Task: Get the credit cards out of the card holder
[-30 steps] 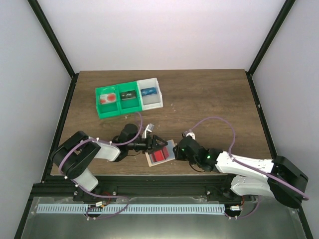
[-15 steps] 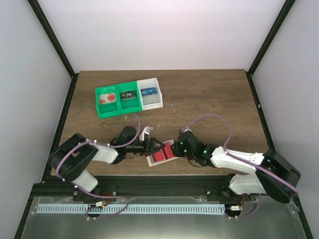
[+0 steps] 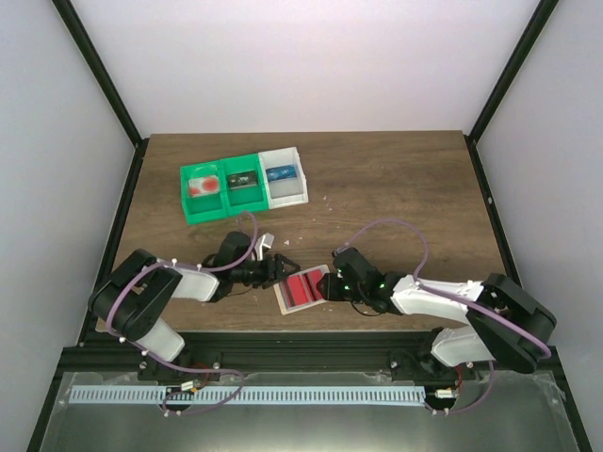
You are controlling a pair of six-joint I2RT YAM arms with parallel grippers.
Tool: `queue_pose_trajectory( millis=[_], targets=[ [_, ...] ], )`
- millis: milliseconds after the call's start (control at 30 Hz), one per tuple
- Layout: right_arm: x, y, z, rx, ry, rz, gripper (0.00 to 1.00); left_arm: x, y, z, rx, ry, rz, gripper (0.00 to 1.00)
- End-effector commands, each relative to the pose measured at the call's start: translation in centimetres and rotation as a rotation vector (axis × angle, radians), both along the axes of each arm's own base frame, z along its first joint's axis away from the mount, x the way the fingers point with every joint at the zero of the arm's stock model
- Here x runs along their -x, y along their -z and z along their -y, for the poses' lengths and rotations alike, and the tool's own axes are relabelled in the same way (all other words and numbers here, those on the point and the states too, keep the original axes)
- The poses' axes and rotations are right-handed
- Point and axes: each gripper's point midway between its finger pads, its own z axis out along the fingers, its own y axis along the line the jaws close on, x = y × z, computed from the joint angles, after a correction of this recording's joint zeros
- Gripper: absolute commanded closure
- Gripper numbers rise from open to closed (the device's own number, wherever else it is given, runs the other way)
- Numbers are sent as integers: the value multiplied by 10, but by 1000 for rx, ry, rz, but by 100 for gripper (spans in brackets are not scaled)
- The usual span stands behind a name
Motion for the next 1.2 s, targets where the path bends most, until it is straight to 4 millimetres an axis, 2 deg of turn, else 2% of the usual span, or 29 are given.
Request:
queue_pose_trajectory(
  millis=[0,67,133,300,433,600,733,867,1033,1167],
  targets=[
    [7,-27,-20,-96,-37,16,65,-15,16,-15,-149,-22,61,34],
    [7,-32,-21,-82,-35,27,62,-17,17,-14,-155,-20,67,34],
    [1,-28,-11,-25,-3,52,60,-18,14,-13,-149,-16,69,34],
    [-6,-22,14,24,40,81,61,-17,-4,-10,-129,-18,91,34],
    [-7,-12,26,38,56,70,62,-6,-17,1,-142,3,98,34],
    [-10,-5,26,48,43,76,64,6,-29,17,-98,12,89,34],
    [-17,0,23,64,33,83,65,16,-27,26,-38,37,38,35],
    [-18,6,17,66,12,71,68,20,-23,26,-19,37,16,38],
    [-7,12,12,25,-19,26,74,18,-20,21,-53,21,7,42],
    [8,14,-1,-29,-76,-35,75,14,-17,12,-79,-1,4,44]
  ],
)
